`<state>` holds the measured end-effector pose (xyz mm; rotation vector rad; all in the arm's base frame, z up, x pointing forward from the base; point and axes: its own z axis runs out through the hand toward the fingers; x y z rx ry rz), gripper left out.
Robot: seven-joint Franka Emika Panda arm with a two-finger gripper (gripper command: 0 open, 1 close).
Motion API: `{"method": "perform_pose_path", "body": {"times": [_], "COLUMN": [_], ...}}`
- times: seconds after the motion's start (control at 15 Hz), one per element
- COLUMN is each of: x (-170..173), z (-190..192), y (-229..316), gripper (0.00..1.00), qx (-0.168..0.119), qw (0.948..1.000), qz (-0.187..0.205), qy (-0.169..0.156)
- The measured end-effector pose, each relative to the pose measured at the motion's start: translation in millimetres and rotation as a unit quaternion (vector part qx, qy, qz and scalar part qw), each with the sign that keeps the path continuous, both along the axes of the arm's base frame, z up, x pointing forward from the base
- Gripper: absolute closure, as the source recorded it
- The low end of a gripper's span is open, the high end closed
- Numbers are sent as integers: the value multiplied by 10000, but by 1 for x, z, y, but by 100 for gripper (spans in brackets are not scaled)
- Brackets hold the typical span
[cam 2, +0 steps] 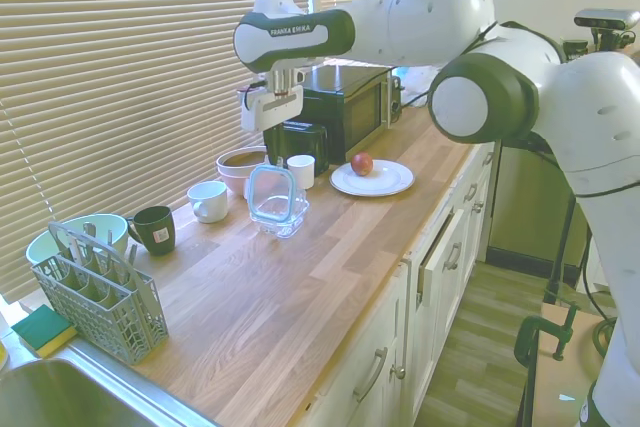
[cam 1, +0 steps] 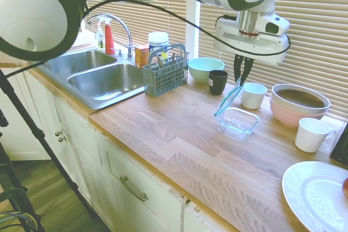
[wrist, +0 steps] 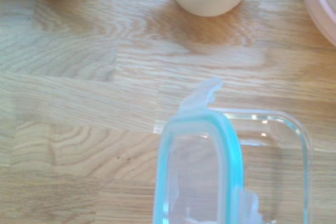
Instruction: Cover the lid of the food container
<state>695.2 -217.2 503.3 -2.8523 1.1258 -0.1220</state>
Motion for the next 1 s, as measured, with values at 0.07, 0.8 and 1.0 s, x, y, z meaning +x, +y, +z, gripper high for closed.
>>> {"method": "perform_pose_path", "body": {"times": [0.07,0.8,1.0], "x": [3,-3,-9], "z": [-2,-23,-37], "y": [-2,-64,-86], "gripper": [100,100,100], "qx": [-9,269,433], "qw": [10000,9995,9988], "qz": [2,-166,-225], "qy": [2,15,20]}}
